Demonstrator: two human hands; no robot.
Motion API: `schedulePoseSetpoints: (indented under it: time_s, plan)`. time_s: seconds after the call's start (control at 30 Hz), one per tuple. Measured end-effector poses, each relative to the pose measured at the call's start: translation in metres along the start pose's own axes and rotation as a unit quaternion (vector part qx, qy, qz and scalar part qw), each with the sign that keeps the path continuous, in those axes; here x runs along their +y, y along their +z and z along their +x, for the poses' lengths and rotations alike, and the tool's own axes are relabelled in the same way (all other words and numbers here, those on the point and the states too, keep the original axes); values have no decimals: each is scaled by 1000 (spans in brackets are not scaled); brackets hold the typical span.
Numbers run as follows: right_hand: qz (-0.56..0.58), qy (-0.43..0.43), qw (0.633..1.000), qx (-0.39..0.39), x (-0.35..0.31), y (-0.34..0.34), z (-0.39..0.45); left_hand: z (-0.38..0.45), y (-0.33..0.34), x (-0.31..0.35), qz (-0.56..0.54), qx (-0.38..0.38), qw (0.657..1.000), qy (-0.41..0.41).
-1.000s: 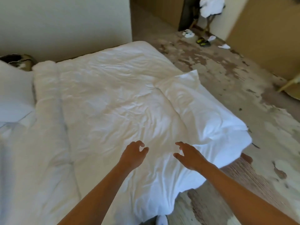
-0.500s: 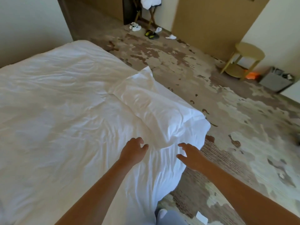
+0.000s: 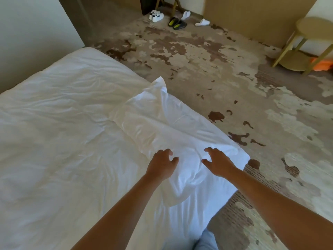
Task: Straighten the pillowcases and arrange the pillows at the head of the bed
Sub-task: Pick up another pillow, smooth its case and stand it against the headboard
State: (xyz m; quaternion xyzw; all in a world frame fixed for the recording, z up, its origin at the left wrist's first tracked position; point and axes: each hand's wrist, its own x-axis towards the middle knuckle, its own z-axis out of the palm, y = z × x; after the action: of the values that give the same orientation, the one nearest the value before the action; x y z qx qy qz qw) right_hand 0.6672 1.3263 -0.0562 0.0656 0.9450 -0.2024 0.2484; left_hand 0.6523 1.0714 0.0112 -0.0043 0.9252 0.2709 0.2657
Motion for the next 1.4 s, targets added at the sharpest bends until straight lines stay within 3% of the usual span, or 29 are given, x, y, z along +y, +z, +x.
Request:
schedulePoseSetpoints:
  time_s: [0.2, 0.4, 0.5, 0.63, 0.73, 0.9, 1.1, 1.4]
  plan:
    - [52, 13, 999, 0, 33, -37, 129, 108, 20, 62, 27, 4, 999, -33]
    - [129, 81, 988, -34, 56, -21, 219, 190, 53, 69, 88, -25, 995, -41]
    - [176, 102, 977, -70, 60, 3, 236, 203, 68, 59, 118, -19, 992, -38]
    - [176, 124, 975, -55, 61, 13, 240, 193, 76, 49, 181, -7, 983, -18]
    - [167, 111, 978, -57, 53, 11, 237, 183, 72, 46, 165, 0, 986, -38]
    - [157, 35, 986, -36, 16, 1, 207, 157, 50, 25, 94, 8, 993, -70]
    - [119, -116, 986, 12, -65, -31, 149, 92, 5, -10, 39, 37, 995, -87]
    - [22, -383, 921, 72, -262, -70, -15, -94, -70, -88, -62, 128, 986, -89]
